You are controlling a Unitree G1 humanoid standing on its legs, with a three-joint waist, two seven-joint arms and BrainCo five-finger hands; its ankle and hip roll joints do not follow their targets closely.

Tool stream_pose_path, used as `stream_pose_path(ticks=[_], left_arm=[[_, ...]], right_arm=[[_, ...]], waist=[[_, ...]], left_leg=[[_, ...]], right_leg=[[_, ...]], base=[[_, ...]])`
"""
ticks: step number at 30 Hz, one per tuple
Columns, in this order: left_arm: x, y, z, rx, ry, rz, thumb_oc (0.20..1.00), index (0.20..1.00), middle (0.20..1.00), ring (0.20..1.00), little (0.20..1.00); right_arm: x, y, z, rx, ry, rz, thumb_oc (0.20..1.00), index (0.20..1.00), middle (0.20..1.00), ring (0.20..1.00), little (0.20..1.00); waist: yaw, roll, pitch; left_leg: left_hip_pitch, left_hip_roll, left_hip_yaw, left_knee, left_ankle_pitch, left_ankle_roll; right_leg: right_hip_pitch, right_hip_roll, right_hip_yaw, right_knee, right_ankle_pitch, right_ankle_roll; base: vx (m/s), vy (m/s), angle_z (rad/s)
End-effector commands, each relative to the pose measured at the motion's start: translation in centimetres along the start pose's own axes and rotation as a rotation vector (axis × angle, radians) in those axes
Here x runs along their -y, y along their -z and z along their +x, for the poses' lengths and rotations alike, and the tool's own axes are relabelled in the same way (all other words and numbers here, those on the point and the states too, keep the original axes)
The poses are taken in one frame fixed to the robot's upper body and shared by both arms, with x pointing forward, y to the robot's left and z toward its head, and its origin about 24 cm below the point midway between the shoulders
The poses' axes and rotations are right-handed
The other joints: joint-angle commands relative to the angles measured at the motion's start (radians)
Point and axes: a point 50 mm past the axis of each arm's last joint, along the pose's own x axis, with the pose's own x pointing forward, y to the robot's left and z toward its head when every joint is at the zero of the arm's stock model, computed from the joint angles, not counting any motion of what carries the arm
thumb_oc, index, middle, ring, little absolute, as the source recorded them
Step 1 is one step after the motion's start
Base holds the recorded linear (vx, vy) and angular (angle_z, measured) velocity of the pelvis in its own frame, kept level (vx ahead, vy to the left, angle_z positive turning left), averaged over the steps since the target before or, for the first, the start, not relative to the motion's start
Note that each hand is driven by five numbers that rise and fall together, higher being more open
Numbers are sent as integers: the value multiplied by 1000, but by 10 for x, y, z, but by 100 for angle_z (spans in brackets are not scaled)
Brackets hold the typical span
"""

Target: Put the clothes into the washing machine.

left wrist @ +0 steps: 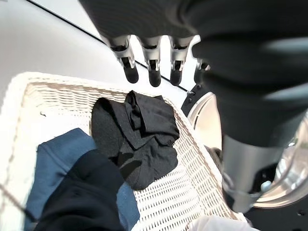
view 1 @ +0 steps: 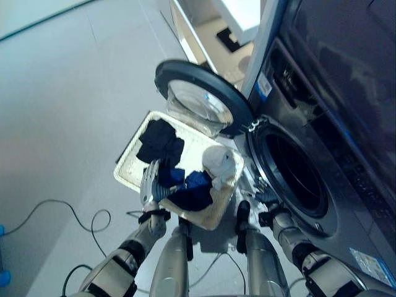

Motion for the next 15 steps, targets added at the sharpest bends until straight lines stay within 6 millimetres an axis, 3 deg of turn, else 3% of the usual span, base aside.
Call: stream_pose_path(ticks=[1,3,8,15], left_arm=[[-15,-7,14,2,-148,-21,1000,1000,1000,1000,1000],[-19,-11,22,8,-177,-31,1000,1000,1000,1000,1000],[-47,-34,62,29,-308,-77,1000,1000,1000,1000,1000],[-78,-51,93,41,-429,-107,1000,1000,1000,1000,1000]], right_arm=[[-8,-17,-1,118,20,76,1000,1000,1000,1000,1000],[-8,-27,3,147,23,73,1000,1000,1000,1000,1000],[-6,-79,19,296,32,61,1000,1000,1000,1000,1000],[-2,-105,24,371,41,59,1000,1000,1000,1000,1000]], waist=[[8,-9,-41],[8,-8,-35],[2,-11,4],[-7,-18,7]], left_leg=[[-57,-49,-17,-12,21,4],[-85,-52,-22,10,19,2],[-214,-55,-29,85,23,-4],[-306,-45,-26,97,39,-7]], right_leg=[[-5,12,-11,65,-57,51],[-32,7,-15,85,-60,49],[-153,0,-27,163,-66,37],[-247,8,-25,180,-60,32]], base=[[-142,3,0],[-92,22,4],[-119,67,1],[-47,46,-2]])
